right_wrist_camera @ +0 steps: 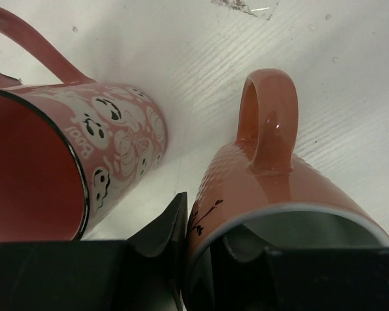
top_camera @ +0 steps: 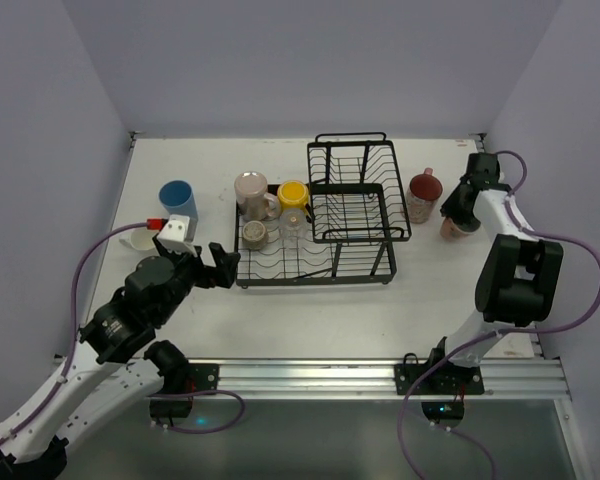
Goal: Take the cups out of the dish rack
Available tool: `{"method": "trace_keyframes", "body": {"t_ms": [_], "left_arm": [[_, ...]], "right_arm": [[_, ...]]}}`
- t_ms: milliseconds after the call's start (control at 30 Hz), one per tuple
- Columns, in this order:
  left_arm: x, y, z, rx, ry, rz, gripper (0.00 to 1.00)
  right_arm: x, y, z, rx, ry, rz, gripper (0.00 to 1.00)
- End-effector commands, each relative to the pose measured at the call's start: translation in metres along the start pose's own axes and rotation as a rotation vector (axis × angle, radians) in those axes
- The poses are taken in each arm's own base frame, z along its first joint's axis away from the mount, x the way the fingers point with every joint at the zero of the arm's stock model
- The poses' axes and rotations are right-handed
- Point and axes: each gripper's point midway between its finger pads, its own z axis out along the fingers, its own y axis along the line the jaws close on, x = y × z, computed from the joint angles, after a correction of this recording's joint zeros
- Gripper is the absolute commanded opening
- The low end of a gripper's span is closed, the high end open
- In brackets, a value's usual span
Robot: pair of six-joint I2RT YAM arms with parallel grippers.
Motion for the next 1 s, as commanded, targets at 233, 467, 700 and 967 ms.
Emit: {"method": "trace_keyframes", "body": {"t_ms": [233, 467, 700, 967], "left_arm": [[0.006, 0.007, 0.007, -0.046, 0.026, 0.024, 1.0], [0.015, 0.0, 0.017, -0.038, 0.09, 0.019, 1.0], [0.009, -0.016, 0.029, -0.006, 0.107, -0.028, 1.0], [0.01, -0.016, 0.06, -0.075, 0.111, -0.049, 0.99]], "right_arm": [[-0.013, -0.007, 0.009, 0.057, -0.025, -0.007, 0.06], [-0.02, -0.007, 0.0, 0.052, -0.053, -0.022, 0.43], [-0.043, 0.008, -0.061, -0.064, -0.195, 0.032, 0.66], [-0.022, 0.044, -0.161, -0.482, -0.387, 0.097, 0.97]]}}
